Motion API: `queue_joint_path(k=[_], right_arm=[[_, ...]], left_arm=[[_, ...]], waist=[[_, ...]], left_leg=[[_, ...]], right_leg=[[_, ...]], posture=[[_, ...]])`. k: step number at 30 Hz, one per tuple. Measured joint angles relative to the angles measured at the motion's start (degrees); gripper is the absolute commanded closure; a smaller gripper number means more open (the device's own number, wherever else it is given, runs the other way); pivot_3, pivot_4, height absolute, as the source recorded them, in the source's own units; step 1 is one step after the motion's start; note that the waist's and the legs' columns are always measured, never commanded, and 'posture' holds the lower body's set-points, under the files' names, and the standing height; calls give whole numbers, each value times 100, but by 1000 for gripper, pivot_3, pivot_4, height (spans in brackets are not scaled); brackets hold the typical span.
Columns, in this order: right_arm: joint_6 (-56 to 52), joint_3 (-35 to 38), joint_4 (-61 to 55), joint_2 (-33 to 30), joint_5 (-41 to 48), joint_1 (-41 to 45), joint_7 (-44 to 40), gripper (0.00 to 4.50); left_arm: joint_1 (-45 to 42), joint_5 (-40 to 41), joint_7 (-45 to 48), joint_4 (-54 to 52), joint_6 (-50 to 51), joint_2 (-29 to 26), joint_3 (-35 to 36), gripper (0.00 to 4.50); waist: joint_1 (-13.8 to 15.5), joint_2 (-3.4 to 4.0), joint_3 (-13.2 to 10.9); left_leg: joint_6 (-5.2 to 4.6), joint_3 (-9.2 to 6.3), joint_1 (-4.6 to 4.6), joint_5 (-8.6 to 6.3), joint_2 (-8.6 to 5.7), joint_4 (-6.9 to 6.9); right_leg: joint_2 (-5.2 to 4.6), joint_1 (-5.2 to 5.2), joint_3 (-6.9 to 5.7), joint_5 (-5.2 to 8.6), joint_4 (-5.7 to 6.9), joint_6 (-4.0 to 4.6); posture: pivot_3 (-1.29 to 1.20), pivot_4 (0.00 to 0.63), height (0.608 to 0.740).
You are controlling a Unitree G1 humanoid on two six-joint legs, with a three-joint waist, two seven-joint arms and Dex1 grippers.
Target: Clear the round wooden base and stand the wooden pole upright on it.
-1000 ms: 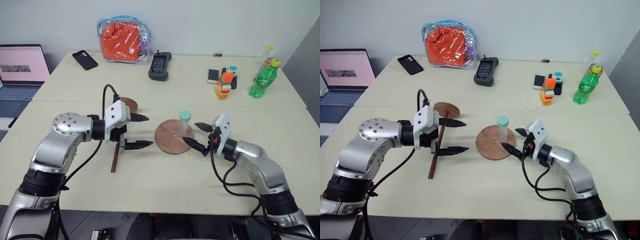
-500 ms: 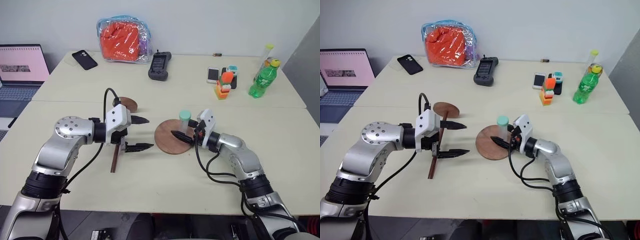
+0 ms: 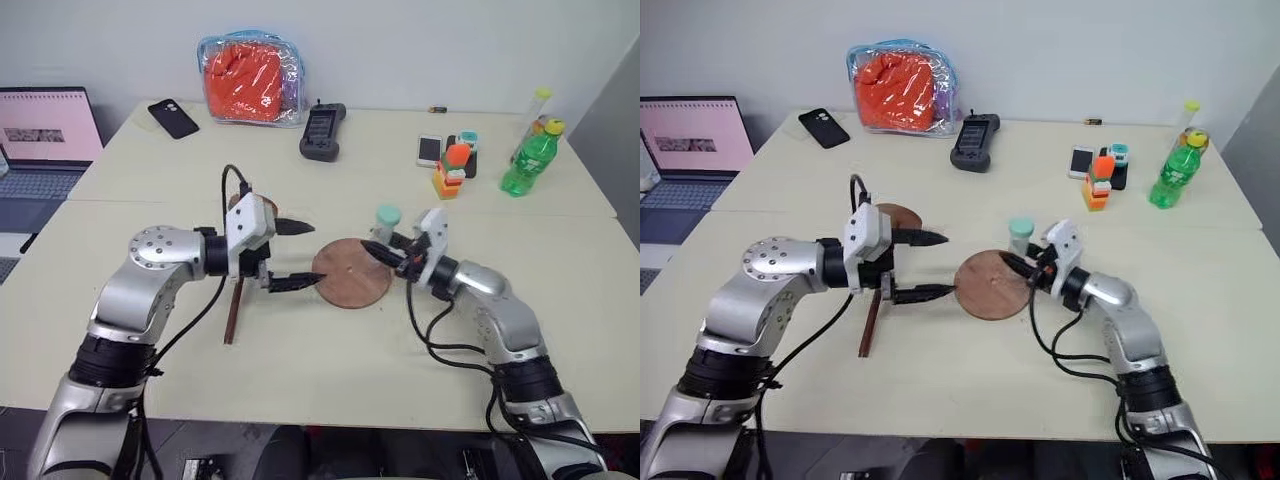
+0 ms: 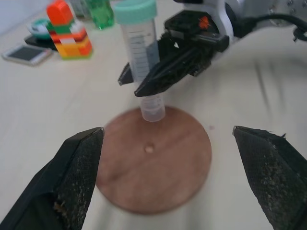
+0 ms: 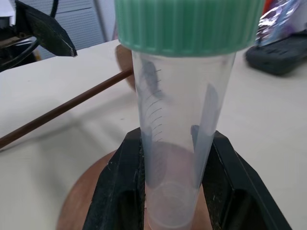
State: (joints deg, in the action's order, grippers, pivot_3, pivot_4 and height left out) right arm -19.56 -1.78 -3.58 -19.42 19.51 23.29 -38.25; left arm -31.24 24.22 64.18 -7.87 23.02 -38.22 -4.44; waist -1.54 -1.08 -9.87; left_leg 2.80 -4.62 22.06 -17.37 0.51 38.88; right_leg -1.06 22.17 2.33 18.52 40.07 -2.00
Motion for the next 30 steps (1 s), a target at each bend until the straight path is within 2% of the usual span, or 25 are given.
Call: queue_joint_path(k=[5, 10, 15, 19, 21, 23, 26, 27, 30], right_arm=[[-97, 1109, -137, -825, -49, -576, 426, 3316], [-70, 1882, 385, -1288, -137, -744, 728, 3316], [152, 2113, 1114, -1351, -209, -664, 895, 3316], [267, 2151, 1396, -1322, -190, -637, 961, 3316], [287, 2156, 1391, -1301, -127, -643, 961, 2607], [286, 2207, 1352, -1278, -42, -665, 966, 2124], [265, 2274, 1155, -1262, 20, -755, 987, 1603], [238, 2313, 1036, -1262, 61, -801, 1004, 1253], [135, 2386, 765, -1271, 173, -895, 1067, 665]], left_arm=[[-416, -34, -325, -90, 149, 737, -375, 0], [-874, -303, -593, 127, 97, 1509, -934, 0], [-1164, -665, -621, 585, -115, 1917, -1318, 0], [-1239, -735, -621, 680, -125, 2115, -1354, 0], [-1242, -753, -612, 680, -125, 2159, -1361, 0], [-1237, -762, -601, 676, -125, 2156, -1373, 0], [-1224, -766, -593, 662, -120, 2132, -1373, 0], [-1219, -765, -586, 646, -120, 2114, -1373, 0], [-1211, -764, -572, 626, -118, 2055, -1373, 0]], waist=[[12, 1, 0], [-41, 4, 2], [-72, 12, 6], [-55, 17, 8], [-45, 18, 8], [-29, 18, 9], [-21, 18, 9], [-19, 18, 9], [-19, 19, 9]], left_leg=[[-1, 7, 0, 0, -8, 0], [-1, 25, -7, 0, -3, -3], [-1, 36, -13, 0, -3, -6], [-1, 38, -8, 1, 2, -5], [0, 37, -8, 1, 1, -4], [0, 36, -8, 1, 1, -4], [0, 31, -8, 1, -1, -4], [0, 29, -7, 1, -1, -4], [0, 23, -8, 1, -1, -4]], right_leg=[[0, -4, 6, 0, -2, -1], [5, -5, 16, 0, 0, 0], [9, -4, 18, 0, 4, 0], [12, -4, 21, 0, 1, 0], [11, -4, 21, 0, 0, 0], [11, -5, 20, 0, 1, 0], [9, -5, 22, 0, 0, 0], [9, -5, 22, 0, 0, 0], [9, -5, 20, 0, 0, 0]], posture=[[0, 150, 740], [0, 150, 740], [0, 150, 740], [0, 150, 740], [0, 150, 740], [0, 150, 740], [0, 150, 740], [0, 150, 740], [0, 150, 740]])
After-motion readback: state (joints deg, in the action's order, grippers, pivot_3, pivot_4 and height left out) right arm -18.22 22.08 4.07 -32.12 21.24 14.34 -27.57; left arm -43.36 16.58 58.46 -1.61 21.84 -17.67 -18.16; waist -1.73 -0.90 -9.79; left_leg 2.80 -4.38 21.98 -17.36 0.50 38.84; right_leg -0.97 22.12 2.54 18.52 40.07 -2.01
